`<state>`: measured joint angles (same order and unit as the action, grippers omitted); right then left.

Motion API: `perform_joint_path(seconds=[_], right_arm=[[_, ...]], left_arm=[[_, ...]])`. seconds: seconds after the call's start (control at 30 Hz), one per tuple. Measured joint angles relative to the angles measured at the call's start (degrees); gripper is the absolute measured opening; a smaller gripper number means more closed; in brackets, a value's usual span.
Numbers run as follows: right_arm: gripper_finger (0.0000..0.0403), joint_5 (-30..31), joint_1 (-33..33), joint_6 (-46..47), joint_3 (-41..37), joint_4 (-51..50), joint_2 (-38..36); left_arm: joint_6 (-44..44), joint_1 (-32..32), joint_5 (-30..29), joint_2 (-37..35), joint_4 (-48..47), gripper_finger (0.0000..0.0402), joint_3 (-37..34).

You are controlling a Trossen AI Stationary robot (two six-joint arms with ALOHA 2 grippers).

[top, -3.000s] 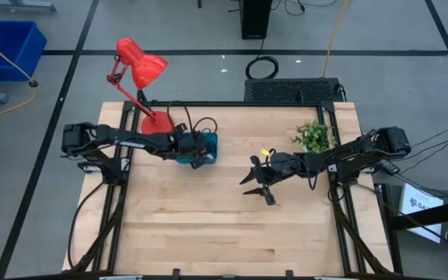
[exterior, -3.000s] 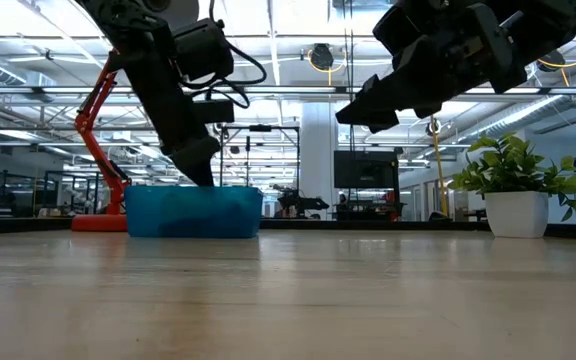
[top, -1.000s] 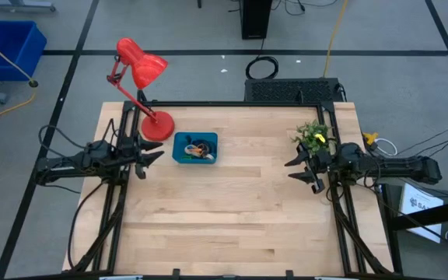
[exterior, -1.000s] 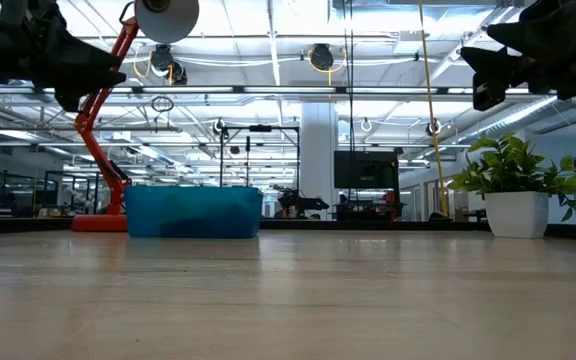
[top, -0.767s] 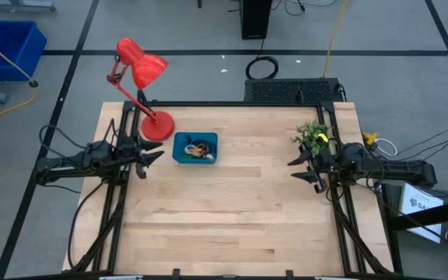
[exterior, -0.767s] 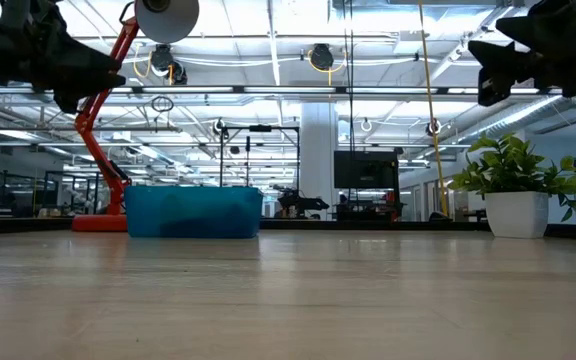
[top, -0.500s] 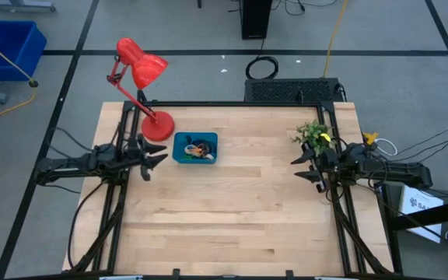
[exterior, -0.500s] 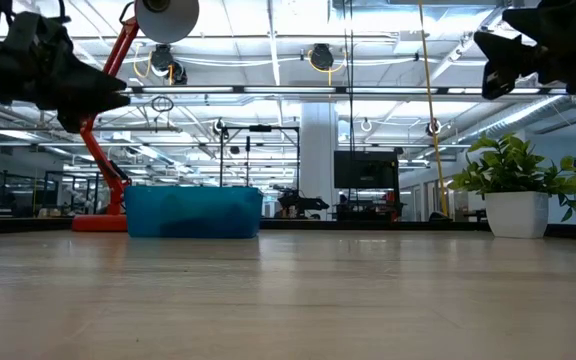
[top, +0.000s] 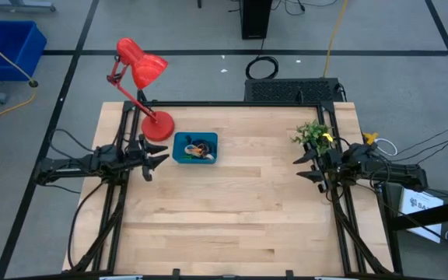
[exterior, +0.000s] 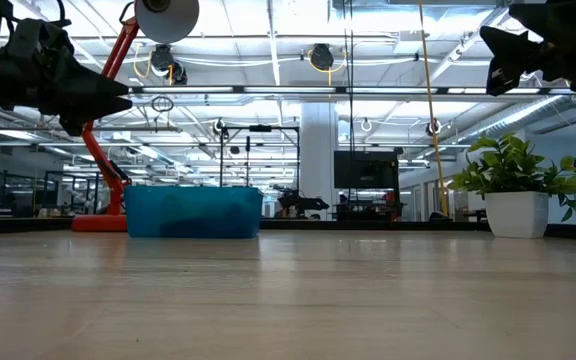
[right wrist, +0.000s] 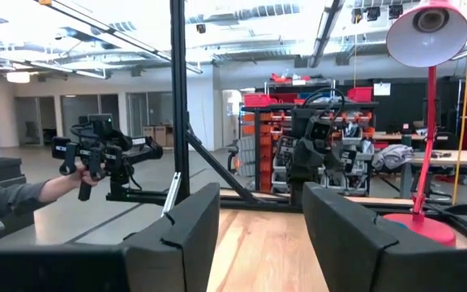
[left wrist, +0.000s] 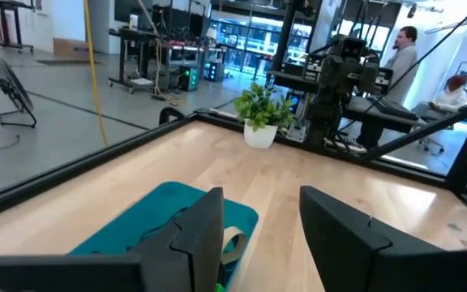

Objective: Pick and place rubber bands into bin
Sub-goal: Return to Home Position

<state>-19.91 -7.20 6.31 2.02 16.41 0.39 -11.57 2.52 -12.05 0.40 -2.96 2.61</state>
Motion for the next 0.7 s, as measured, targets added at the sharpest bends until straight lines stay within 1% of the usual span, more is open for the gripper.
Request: perform_joint_path(seconds=[0.23, 0.43, 0.7], right_arm=[[0.0172, 0.36, 0.00, -2.08, 0.00, -0.42, -0.31], [0.0174, 0.40, 0.00, -0.99, 0.00, -0.53, -0.31], [0.0173, 0.42, 0.00, -2.63, 0.00, -1.16, 0.21]], left_arm=[[0.68, 0.00, 0.02, 0.00, -0.02, 0.0170, 0.00], [0.78, 0.00, 0.00, 0.00, 0.07, 0.0170, -0.02], [0.77, 0.00, 0.00, 0.00, 0.11, 0.0170, -0.04]])
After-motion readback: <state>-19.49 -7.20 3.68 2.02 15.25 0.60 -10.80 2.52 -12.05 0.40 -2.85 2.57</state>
